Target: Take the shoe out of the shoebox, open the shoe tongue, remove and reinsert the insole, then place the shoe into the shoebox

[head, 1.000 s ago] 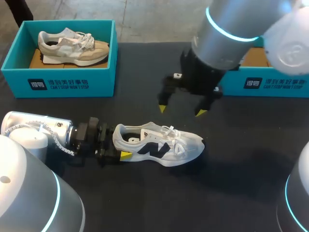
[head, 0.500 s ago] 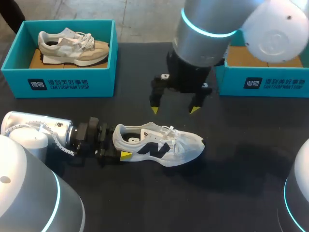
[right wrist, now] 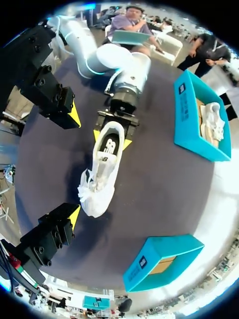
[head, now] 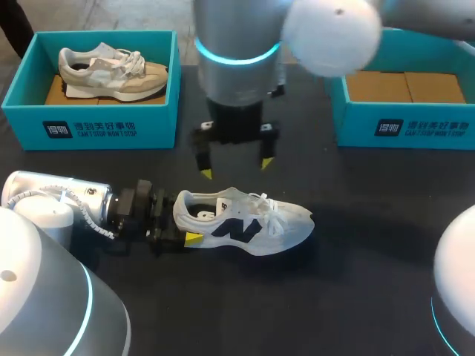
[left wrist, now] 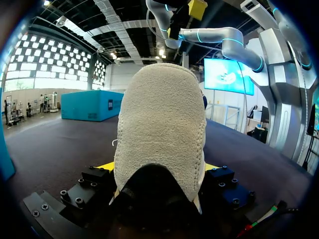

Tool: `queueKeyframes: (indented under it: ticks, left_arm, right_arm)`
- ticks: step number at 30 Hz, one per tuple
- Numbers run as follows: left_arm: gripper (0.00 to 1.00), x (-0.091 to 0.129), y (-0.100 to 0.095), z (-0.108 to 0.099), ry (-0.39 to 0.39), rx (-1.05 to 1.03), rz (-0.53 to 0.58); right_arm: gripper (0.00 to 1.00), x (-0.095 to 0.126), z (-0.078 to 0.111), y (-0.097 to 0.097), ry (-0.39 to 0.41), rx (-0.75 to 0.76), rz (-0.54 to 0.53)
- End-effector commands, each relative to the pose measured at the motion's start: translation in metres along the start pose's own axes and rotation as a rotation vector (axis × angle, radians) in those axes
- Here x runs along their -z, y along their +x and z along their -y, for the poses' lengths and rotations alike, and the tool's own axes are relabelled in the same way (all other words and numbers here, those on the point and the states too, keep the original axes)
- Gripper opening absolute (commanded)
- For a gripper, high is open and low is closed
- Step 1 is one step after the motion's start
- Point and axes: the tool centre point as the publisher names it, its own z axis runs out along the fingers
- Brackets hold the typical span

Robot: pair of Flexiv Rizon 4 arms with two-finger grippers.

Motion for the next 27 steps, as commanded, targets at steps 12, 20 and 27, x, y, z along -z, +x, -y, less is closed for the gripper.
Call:
queueKeyframes:
  ticks: [12,20,27]
  left_arm:
    - [0.0,-0.004,0.002,-0.005,0.0,0.0,0.004]
    - [0.0,-0.004,0.002,-0.005,0.0,0.0,0.004]
    - [0.0,-0.004,0.002,-0.005,0.0,0.0,0.004]
  right_arm:
    - [1.0,-0.046,-0.015,0.045,0.023,0.008,0.438]
    - [1.0,-0.065,-0.017,0.047,0.049,-0.039,0.529]
    - [1.0,-0.081,-0.019,0.043,0.057,-0.073,0.593]
